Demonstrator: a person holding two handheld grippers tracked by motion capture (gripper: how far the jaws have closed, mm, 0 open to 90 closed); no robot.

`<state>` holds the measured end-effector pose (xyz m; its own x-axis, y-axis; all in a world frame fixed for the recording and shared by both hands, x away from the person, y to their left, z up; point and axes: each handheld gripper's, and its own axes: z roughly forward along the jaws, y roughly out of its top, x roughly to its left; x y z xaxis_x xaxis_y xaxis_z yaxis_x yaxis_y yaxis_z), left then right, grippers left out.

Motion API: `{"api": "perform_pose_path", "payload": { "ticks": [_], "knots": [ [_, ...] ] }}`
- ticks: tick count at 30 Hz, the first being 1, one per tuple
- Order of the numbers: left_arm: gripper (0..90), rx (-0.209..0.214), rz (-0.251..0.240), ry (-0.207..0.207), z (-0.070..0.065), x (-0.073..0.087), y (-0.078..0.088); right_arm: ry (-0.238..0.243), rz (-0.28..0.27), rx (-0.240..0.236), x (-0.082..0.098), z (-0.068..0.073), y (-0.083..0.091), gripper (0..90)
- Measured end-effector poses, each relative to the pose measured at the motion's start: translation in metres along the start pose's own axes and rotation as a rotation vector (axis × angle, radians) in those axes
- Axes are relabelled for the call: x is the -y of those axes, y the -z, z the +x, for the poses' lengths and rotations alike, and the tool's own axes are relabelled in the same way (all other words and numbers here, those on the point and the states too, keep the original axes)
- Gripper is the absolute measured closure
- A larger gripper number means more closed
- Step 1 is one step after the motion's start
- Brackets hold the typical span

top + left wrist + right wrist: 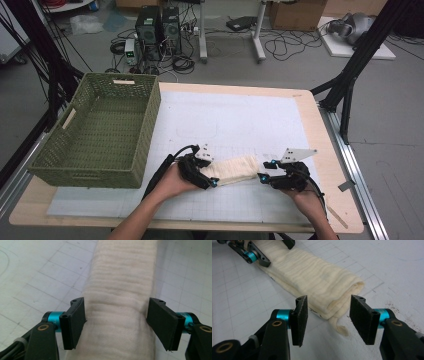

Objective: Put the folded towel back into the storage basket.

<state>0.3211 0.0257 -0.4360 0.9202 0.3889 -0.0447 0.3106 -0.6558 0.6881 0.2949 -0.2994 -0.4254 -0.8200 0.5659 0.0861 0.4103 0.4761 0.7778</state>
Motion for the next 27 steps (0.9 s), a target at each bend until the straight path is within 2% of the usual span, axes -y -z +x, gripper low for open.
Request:
{"api": "perform_pose_path", "payload": {
  "ticks": [4,9,11,15,23,27],
  "knots": [
    [28.0,0.010,-0.003,0.005,0.0002,0.0010,0.0003,-0.004,-0.001,-0.003,0.0000,0.0002,-0.0003,48.6],
    [24.1,-0.005,0.008,-0.032,-0.0042,0.0012,-0.0022,-0.001,-0.005,-0.001,0.0000,-0.0003,0.0004,48.5],
    [23.8,-0.026,0.011,-0.049,-0.0072,0.0010,-0.0040,-0.007,-0.008,-0.004,0.0001,-0.0004,0.0009,48.2],
    [24.3,-0.039,0.017,-0.055,-0.0082,0.0007,-0.0043,-0.007,-0.014,-0.002,0.0001,-0.0004,0.0018,47.7],
    [31.6,-0.054,0.004,-0.039,-0.0069,0.0005,-0.0040,-0.010,-0.025,0.003,-0.0008,-0.0006,0.0038,46.7],
    [39.3,-0.069,-0.002,-0.029,-0.0047,0.0001,-0.0031,-0.019,-0.037,0.007,-0.0007,-0.0020,0.0068,46.4]
  ]
}}
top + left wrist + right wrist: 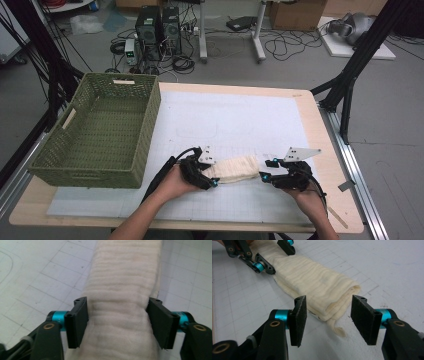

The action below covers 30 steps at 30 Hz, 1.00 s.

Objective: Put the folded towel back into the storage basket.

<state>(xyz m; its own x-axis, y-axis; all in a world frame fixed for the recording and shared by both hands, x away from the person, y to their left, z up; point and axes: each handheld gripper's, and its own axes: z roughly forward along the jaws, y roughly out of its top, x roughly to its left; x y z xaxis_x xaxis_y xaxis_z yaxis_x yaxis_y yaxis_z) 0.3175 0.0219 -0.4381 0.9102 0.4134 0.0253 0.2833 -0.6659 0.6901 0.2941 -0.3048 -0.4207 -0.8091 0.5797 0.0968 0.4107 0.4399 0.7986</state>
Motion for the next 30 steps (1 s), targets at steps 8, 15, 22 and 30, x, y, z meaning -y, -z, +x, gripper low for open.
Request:
{"api": "perform_pose_path", "payload": {
  "ticks": [8,15,22,30],
  "knots": [
    [57.8,-0.032,-0.014,0.016,0.005,0.000,0.001,-0.016,-0.019,0.009,0.001,-0.003,0.005,45.8],
    [74.1,-0.070,-0.012,0.012,0.007,-0.001,0.001,-0.016,-0.021,0.012,0.001,-0.004,0.006,45.5],
    [79.2,-0.084,-0.009,0.009,0.006,-0.001,0.003,-0.020,-0.024,0.016,0.002,-0.005,0.007,44.3],
    [80.4,-0.057,-0.052,0.064,0.007,0.002,0.014,-0.048,-0.034,0.025,0.007,-0.005,0.008,34.5]
  ]
}}
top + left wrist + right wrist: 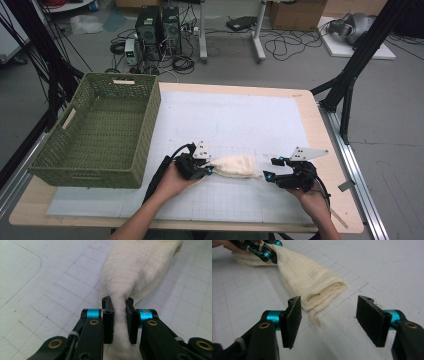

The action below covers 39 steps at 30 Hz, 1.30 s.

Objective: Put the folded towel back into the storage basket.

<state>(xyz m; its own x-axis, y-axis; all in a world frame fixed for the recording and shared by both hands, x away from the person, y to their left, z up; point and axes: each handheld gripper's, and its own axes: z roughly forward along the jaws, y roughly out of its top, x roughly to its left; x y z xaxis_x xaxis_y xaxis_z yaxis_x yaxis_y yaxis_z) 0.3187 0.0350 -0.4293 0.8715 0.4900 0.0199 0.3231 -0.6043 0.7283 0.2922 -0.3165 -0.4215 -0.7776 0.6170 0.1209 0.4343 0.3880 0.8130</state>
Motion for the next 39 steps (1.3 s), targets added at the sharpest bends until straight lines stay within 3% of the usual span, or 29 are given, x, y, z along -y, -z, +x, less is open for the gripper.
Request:
{"api": "perform_pose_path", "payload": {
  "ticks": [13,39],
  "knots": [
    [80.3,0.019,-0.046,0.035,0.003,0.000,0.013,-0.010,-0.001,0.021,0.005,0.002,0.001,19.7],
    [80.3,0.045,-0.131,0.076,0.006,-0.003,0.033,0.012,-0.019,0.031,0.006,0.003,0.003,16.2]
  ]
}}
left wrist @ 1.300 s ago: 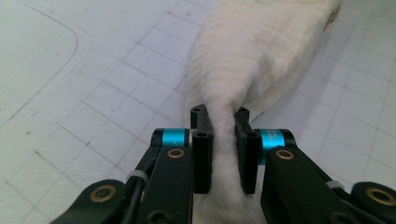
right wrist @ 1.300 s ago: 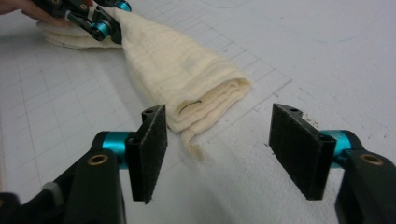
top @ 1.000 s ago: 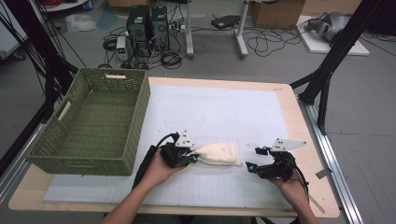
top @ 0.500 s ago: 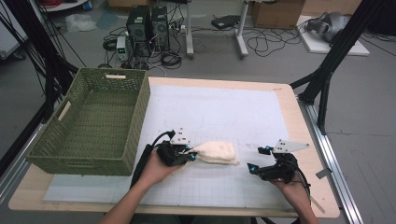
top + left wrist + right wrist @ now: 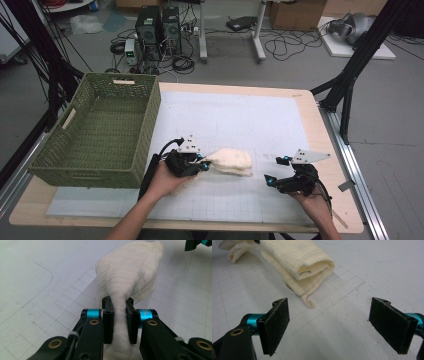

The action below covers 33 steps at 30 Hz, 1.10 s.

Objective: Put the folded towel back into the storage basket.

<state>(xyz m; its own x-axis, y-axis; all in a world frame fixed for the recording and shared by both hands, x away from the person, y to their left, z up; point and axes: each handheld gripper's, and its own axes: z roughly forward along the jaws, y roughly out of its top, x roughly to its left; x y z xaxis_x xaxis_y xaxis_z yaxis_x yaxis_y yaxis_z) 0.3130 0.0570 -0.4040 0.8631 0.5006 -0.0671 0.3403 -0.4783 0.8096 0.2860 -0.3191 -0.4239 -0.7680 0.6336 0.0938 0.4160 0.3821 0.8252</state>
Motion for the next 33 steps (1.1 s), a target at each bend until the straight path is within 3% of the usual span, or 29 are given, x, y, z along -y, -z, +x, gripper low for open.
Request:
{"api": "perform_pose_path", "payload": {
  "ticks": [33],
  "knots": [
    [80.3,0.027,-0.055,0.001,-0.001,-0.011,0.021,0.008,-0.007,0.004,-0.001,-0.002,0.001,14.0]
  ]
}}
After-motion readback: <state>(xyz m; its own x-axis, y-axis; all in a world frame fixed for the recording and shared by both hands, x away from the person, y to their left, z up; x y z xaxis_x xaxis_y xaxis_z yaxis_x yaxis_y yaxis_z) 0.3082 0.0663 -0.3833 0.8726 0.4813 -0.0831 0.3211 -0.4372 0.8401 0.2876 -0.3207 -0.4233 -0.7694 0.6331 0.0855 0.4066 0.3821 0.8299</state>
